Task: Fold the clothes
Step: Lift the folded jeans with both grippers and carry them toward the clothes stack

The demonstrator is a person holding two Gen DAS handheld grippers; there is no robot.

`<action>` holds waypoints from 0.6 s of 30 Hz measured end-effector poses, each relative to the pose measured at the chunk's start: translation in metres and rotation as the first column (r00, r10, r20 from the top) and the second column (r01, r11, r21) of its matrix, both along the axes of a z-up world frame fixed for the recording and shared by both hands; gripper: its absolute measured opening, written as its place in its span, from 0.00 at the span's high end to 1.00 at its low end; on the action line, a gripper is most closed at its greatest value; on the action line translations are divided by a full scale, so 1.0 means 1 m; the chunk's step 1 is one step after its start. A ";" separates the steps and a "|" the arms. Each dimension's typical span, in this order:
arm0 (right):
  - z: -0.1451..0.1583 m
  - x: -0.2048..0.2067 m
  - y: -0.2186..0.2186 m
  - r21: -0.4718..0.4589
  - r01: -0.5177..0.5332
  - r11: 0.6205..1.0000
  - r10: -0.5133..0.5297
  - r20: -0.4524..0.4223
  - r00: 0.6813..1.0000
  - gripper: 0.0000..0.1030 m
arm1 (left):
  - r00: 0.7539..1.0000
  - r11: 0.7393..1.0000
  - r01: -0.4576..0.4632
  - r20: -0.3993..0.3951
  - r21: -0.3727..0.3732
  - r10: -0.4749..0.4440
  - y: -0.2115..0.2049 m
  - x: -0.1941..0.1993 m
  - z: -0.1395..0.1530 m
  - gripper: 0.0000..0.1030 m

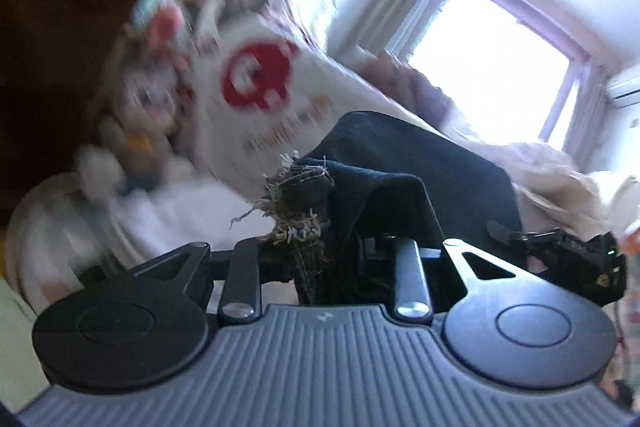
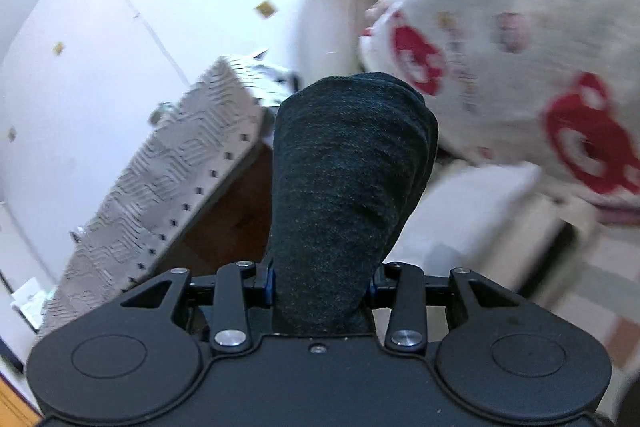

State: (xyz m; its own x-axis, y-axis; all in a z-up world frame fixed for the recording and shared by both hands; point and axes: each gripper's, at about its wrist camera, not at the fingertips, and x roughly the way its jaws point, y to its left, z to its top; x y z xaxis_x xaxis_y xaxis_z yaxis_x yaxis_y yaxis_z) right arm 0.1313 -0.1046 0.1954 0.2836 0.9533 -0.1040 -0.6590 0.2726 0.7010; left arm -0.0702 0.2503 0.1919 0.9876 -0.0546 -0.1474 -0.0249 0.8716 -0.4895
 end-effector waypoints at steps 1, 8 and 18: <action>0.004 0.011 0.014 0.022 -0.019 1.000 0.019 0.000 1.000 0.58 | 1.000 0.999 -0.025 0.004 0.031 0.025 0.011 0.008 0.010 0.76; -0.026 0.106 0.091 0.194 -0.048 0.980 0.049 0.002 0.999 0.57 | 0.994 0.986 -0.101 -0.032 0.136 0.106 0.071 0.106 0.027 0.75; -0.184 0.184 0.126 -0.035 0.142 0.989 -0.145 -0.134 0.980 0.57 | 0.962 0.987 -0.121 -0.232 0.106 0.143 0.104 0.238 -0.106 0.75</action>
State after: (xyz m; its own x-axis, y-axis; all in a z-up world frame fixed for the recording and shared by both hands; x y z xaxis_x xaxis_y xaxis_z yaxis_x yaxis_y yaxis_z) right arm 0.3151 0.0219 0.0119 0.3989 0.9003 -0.1741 -0.5111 0.3760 0.7729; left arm 0.1681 0.3545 0.0857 0.9207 0.0983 -0.3778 -0.2492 0.8930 -0.3748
